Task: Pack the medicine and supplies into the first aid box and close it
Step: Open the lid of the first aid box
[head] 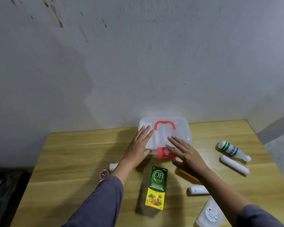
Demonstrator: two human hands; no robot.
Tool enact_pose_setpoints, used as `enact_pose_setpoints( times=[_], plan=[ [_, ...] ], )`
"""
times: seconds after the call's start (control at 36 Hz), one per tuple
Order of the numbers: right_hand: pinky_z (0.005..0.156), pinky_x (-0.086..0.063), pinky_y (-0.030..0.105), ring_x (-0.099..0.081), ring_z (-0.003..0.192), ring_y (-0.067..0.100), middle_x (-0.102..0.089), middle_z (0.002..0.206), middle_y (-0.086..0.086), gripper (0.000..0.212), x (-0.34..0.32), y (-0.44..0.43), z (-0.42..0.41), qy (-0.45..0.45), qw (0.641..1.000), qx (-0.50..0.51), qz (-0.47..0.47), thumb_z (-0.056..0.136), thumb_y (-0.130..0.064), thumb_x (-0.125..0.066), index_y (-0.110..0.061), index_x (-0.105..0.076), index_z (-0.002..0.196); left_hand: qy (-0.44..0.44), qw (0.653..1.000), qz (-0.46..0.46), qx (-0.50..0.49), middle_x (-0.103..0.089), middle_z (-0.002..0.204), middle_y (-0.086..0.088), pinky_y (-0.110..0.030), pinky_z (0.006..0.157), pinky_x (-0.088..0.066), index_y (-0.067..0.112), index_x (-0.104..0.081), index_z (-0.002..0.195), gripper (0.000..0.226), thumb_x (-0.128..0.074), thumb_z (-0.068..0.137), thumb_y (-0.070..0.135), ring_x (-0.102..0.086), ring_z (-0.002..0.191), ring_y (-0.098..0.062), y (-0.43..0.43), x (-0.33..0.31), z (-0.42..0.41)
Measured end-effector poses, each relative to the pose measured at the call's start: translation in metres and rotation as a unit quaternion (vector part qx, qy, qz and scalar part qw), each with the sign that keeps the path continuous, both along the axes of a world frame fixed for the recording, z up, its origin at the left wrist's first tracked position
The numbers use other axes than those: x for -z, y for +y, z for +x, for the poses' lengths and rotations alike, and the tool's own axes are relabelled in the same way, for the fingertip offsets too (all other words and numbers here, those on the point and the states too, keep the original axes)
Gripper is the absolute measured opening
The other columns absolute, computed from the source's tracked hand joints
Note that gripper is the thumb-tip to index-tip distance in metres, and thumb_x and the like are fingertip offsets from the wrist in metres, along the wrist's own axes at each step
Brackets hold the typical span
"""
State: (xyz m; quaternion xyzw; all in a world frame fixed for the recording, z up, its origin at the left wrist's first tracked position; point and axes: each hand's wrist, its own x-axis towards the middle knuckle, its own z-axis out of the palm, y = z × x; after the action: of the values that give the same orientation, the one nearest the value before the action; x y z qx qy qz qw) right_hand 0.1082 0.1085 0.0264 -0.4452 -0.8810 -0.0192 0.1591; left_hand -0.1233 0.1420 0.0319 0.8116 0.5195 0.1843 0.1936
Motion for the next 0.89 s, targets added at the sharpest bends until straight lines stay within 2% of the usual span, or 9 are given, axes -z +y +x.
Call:
enact_pose_setpoints(
  times=[0.06,0.14,0.39,0.47,0.56,0.61,0.67,0.81,0.89],
  plan=[
    [0.098,-0.047,0.04,-0.053,0.123,0.027,-0.057,0.133,0.01,0.039,-0.003,-0.001,-0.001,0.01,1.0,-0.006,0.011,0.077,-0.029,-0.068,-0.017,-0.066,0.114,0.001,1.0,-0.006,-0.001,-0.007,0.156,0.011,-0.021,0.114,-0.007,0.026,-0.017,0.146,0.08,-0.064,0.083,0.014,0.009,0.139,-0.001,-0.001,0.0,0.0],
    [0.092,-0.053,0.035,-0.061,0.115,0.022,-0.066,0.122,0.007,0.033,-0.011,-0.001,-0.008,0.033,0.999,0.008,0.026,0.087,-0.03,-0.048,-0.016,-0.07,0.108,0.013,1.0,-0.01,-0.008,0.008,0.15,0.015,-0.023,0.114,-0.009,0.024,-0.01,0.147,0.082,-0.062,0.085,0.017,0.017,0.138,-0.002,-0.002,0.001,0.002],
    [0.075,-0.061,0.034,-0.063,0.111,0.014,-0.07,0.115,-0.003,0.017,-0.04,0.002,-0.011,0.094,0.993,0.058,-0.046,0.079,-0.019,-0.072,-0.021,-0.073,0.096,-0.05,0.992,-0.067,-0.098,0.025,0.149,0.009,-0.022,0.113,-0.001,0.018,0.011,0.146,0.104,-0.069,0.08,0.024,0.021,0.138,-0.009,-0.006,-0.003,0.012],
    [0.08,-0.06,0.033,-0.059,0.117,0.01,-0.067,0.12,-0.008,0.017,-0.049,0.006,-0.008,0.113,0.989,0.061,-0.071,0.084,-0.023,-0.066,-0.025,-0.072,0.1,-0.113,0.978,-0.099,-0.142,0.017,0.154,0.003,-0.029,0.117,-0.005,0.016,0.011,0.146,0.116,-0.077,0.072,0.022,0.015,0.14,-0.01,-0.007,-0.001,0.011],
    [0.081,-0.059,0.033,-0.058,0.118,0.008,-0.067,0.119,-0.01,0.017,-0.063,0.013,-0.004,0.136,0.986,0.049,-0.082,0.086,-0.026,-0.064,-0.026,-0.071,0.101,-0.196,0.955,-0.136,-0.175,-0.01,0.156,0.003,-0.031,0.113,-0.023,0.02,0.001,0.147,0.121,-0.085,0.061,0.022,-0.011,0.143,-0.013,-0.006,-0.005,0.01],
    [0.084,-0.058,0.034,-0.059,0.117,0.009,-0.068,0.117,-0.008,0.02,-0.075,0.02,-0.002,0.146,0.985,0.034,-0.086,0.085,-0.026,-0.065,-0.025,-0.071,0.104,-0.247,0.942,-0.144,-0.176,-0.037,0.144,0.005,-0.033,0.104,-0.04,0.028,-0.019,0.141,0.11,-0.087,0.054,0.025,-0.038,0.132,-0.013,-0.005,-0.003,0.008],
    [0.087,-0.056,0.033,-0.061,0.114,0.011,-0.069,0.115,-0.005,0.023,-0.089,0.03,0.0,0.166,0.982,0.019,-0.091,0.085,-0.024,-0.066,-0.022,-0.071,0.107,-0.257,0.94,-0.15,-0.165,-0.05,0.13,0.005,-0.039,0.099,-0.048,0.03,-0.031,0.133,0.097,-0.086,0.052,0.033,-0.049,0.121,-0.011,-0.006,0.002,0.005],
    [0.097,-0.047,0.025,-0.063,0.111,0.018,-0.071,0.111,0.007,0.026,-0.113,0.062,0.0,0.241,0.968,0.037,-0.058,0.083,-0.014,-0.067,-0.012,-0.07,0.109,-0.205,0.948,-0.183,-0.159,-0.029,0.151,-0.001,-0.051,0.108,-0.037,0.031,-0.013,0.144,0.11,-0.078,0.059,0.055,-0.03,0.138,-0.02,-0.012,0.017,0.003],
    [0.1,-0.044,0.028,-0.06,0.116,0.022,-0.069,0.115,0.007,0.026,-0.116,0.081,-0.001,0.251,0.964,0.073,-0.042,0.084,-0.015,-0.066,-0.012,-0.068,0.111,-0.204,0.945,-0.196,-0.164,-0.02,0.155,0.0,-0.052,0.108,-0.035,0.03,-0.009,0.146,0.112,-0.079,0.06,0.05,-0.025,0.14,-0.022,-0.015,0.012,0.006]
  ],
)
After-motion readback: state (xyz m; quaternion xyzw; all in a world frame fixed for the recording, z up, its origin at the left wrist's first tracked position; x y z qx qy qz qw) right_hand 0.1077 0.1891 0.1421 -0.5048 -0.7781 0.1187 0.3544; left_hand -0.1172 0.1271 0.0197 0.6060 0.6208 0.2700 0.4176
